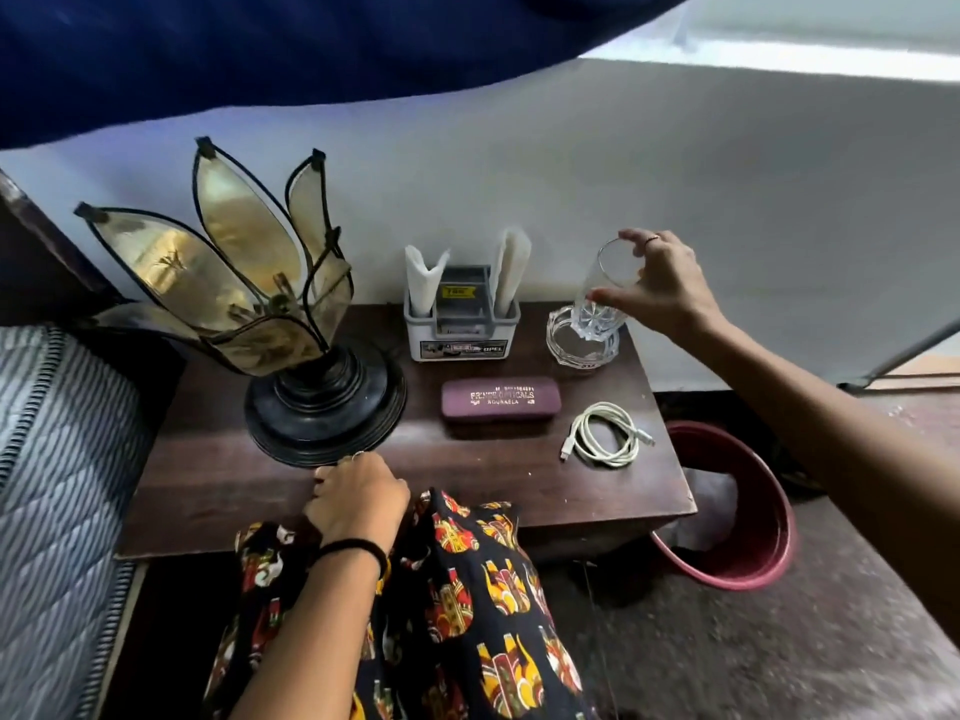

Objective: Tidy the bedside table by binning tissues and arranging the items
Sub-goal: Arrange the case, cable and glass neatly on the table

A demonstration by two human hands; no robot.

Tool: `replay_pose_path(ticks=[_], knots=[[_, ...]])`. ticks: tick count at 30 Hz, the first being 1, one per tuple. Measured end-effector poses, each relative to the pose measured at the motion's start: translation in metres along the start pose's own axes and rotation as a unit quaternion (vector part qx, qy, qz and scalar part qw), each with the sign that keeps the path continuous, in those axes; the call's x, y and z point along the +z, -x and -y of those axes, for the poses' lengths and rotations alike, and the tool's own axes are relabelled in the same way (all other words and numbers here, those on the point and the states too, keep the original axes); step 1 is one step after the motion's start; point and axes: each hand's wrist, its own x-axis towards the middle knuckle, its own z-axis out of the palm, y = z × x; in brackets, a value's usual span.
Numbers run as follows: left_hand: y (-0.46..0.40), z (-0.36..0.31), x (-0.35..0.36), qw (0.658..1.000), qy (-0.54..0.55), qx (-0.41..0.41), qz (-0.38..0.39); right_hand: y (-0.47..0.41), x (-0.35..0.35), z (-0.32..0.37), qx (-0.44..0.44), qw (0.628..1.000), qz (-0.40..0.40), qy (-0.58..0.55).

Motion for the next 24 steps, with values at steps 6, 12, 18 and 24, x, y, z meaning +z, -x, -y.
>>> replay_pose_path(ticks=[6, 12, 18, 24], knots=[[0.002, 0.003, -0.003, 1.0, -0.001, 0.019, -0.005, -0.01, 0.021, -0.009, 0.034, 0.999, 0.028, 0.005], [0.0, 0.004, -0.003, 1.0, -0.008, 0.014, 0.004, -0.012, 0.036, -0.007, 0.042, 0.998, 0.052, 0.004], [-0.002, 0.003, -0.002, 1.0, -0.004, 0.021, 0.0, -0.016, 0.039, -0.003, 0.064, 0.996, 0.061, 0.004], [-0.004, 0.005, -0.002, 1.0, 0.001, 0.02, -0.002, -0.016, 0.041, -0.004, 0.076, 0.996, 0.054, 0.011]])
